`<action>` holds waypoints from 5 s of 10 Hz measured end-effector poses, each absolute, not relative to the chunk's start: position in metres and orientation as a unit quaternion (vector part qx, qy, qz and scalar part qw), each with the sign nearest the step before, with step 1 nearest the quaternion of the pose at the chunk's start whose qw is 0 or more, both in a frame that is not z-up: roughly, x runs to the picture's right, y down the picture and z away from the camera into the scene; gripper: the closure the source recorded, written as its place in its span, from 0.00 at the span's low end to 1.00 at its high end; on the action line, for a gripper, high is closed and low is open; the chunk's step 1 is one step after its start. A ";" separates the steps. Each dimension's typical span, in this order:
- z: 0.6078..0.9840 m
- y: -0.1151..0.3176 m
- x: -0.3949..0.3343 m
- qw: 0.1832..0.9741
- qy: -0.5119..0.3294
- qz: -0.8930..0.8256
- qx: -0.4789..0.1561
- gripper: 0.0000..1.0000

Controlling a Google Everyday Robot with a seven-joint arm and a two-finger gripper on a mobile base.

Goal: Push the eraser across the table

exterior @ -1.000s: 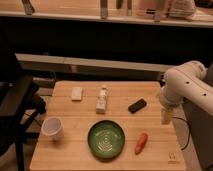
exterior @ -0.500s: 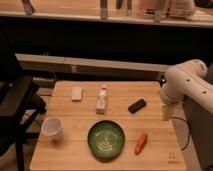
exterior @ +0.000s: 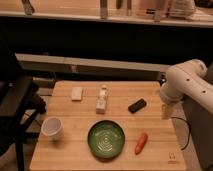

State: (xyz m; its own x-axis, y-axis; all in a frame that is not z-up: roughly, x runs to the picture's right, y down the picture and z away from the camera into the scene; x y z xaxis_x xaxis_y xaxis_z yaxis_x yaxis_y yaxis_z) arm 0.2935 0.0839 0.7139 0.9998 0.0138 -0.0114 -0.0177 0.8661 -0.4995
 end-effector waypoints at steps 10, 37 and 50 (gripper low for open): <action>0.740 0.076 0.292 0.968 -0.013 -0.002 -0.249 0.20; 0.840 0.081 0.285 0.972 -0.032 -0.013 -0.232 0.97; 0.902 0.103 0.296 0.968 -0.027 -0.018 -0.249 0.97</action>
